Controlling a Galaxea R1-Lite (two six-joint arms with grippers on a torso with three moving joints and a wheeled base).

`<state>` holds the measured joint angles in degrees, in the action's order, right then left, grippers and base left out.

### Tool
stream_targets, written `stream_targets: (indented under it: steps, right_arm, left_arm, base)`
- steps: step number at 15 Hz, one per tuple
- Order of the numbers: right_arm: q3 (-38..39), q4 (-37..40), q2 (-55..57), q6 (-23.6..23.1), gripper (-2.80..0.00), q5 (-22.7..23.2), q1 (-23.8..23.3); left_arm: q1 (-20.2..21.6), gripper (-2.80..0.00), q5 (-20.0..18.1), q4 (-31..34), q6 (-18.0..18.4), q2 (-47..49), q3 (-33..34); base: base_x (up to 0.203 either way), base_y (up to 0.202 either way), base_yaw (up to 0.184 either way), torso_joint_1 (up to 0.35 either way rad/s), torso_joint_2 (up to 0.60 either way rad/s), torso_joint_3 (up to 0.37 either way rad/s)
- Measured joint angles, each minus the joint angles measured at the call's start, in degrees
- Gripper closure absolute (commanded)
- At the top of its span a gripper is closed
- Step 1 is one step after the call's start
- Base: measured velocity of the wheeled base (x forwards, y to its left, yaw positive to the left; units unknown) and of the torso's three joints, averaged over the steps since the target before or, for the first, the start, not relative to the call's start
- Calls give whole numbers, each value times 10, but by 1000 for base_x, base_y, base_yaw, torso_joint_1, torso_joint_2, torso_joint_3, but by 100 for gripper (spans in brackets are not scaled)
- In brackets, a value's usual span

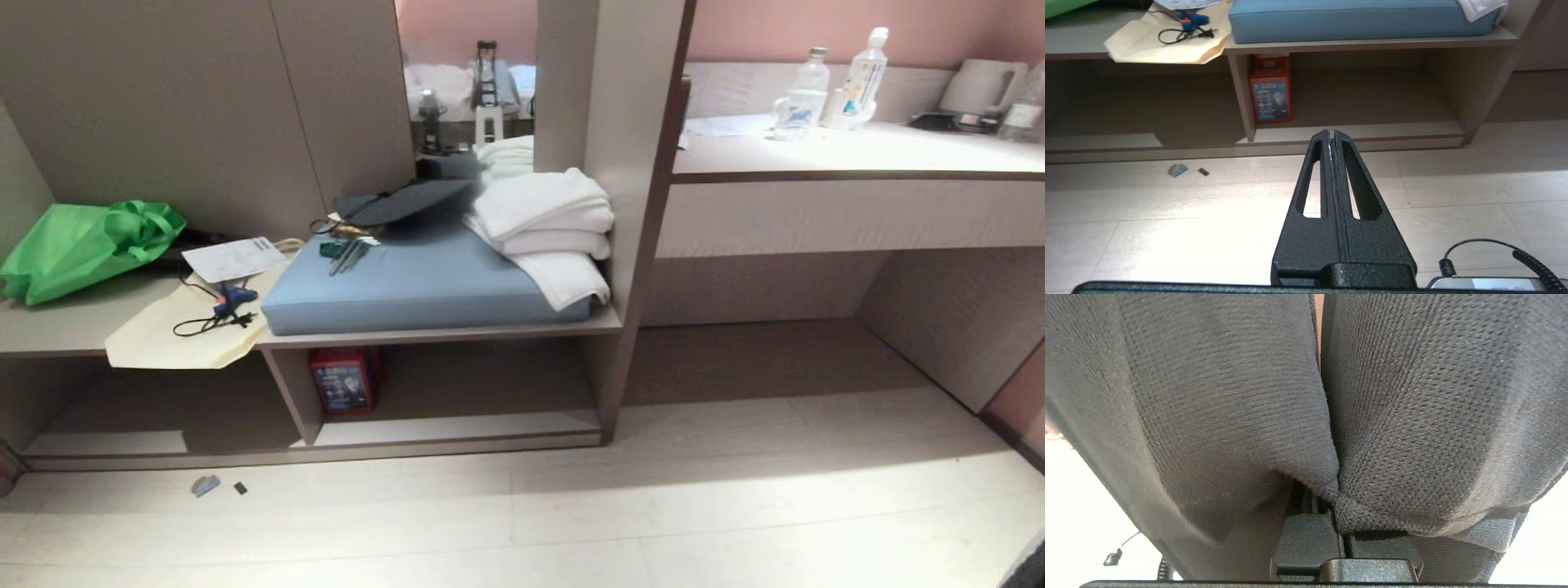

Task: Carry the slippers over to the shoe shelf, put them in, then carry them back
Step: Place the slippers into the shoe cabinet

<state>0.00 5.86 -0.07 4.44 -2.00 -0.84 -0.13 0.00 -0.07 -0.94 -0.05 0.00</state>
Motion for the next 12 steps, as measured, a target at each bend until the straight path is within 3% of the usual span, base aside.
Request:
stream_targets:
  steps: [12]
  right_arm:
    - [0, 0, 0, 0, 0, -1, 0]
  left_arm:
    - [0, 0, 0, 0, 0, 0, 0]
  base:
    - [0, 195, -3, 2, 3, 2]
